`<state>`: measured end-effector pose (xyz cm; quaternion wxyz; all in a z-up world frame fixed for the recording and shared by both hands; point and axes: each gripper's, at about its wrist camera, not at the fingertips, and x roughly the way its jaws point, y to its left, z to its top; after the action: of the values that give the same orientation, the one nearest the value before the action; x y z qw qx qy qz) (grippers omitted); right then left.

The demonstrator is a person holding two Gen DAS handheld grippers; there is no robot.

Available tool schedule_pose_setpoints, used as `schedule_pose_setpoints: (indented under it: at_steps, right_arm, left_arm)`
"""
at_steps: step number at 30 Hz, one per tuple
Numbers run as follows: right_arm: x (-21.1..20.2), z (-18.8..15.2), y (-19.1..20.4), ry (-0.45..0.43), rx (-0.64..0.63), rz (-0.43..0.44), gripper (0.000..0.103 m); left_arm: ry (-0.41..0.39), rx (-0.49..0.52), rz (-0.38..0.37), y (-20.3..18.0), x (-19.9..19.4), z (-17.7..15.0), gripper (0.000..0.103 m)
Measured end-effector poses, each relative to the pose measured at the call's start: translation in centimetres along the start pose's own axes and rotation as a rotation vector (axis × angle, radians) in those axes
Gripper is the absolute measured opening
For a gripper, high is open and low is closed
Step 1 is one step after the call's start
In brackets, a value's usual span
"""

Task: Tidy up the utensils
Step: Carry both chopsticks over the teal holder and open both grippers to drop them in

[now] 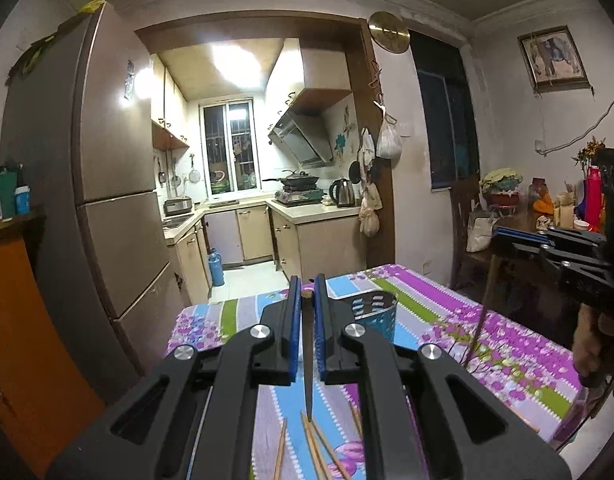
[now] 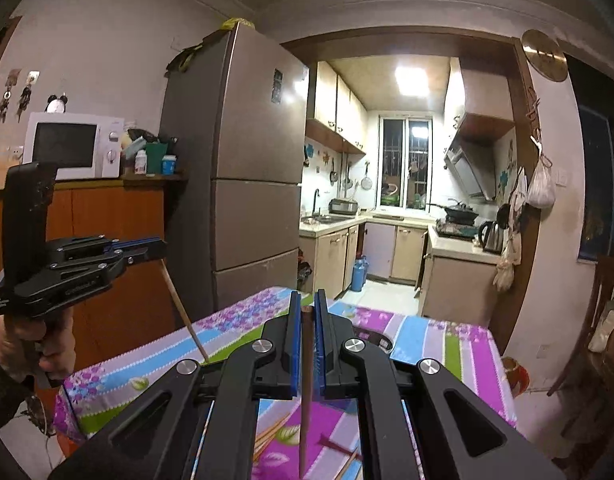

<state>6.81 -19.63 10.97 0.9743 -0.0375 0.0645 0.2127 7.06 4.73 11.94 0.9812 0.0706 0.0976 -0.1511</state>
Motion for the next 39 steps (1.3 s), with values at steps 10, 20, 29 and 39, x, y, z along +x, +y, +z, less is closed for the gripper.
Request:
schedule_pose_setpoints:
  at_steps: [10,20,29,39]
  right_arm:
    - [2.1,4.2,-2.6,-0.041,0.021,0.002,0.008]
    - [6.4,8.7,-4.8,-0.062,0.003,-0.029,0.008]
    - [9.9,11.5,-7.3,-0.081,0.026,-0.062,0.008]
    - [14.4,10.8,-8.7,-0.055,0.042,-0.072,0.008]
  left_arm:
    - [0.014,0.006,-0.034,-0.5,1.7,4.0,0.005]
    - [-0.008,-0.005,-0.056,-0.8,5.0,8.2,0.005]
    - [-0.051,-0.028,-0.047,-1.0,8.2,11.4,0.005]
    - [-0.024,-0.053,-0.052,-1.5,12.9,10.3,0.005]
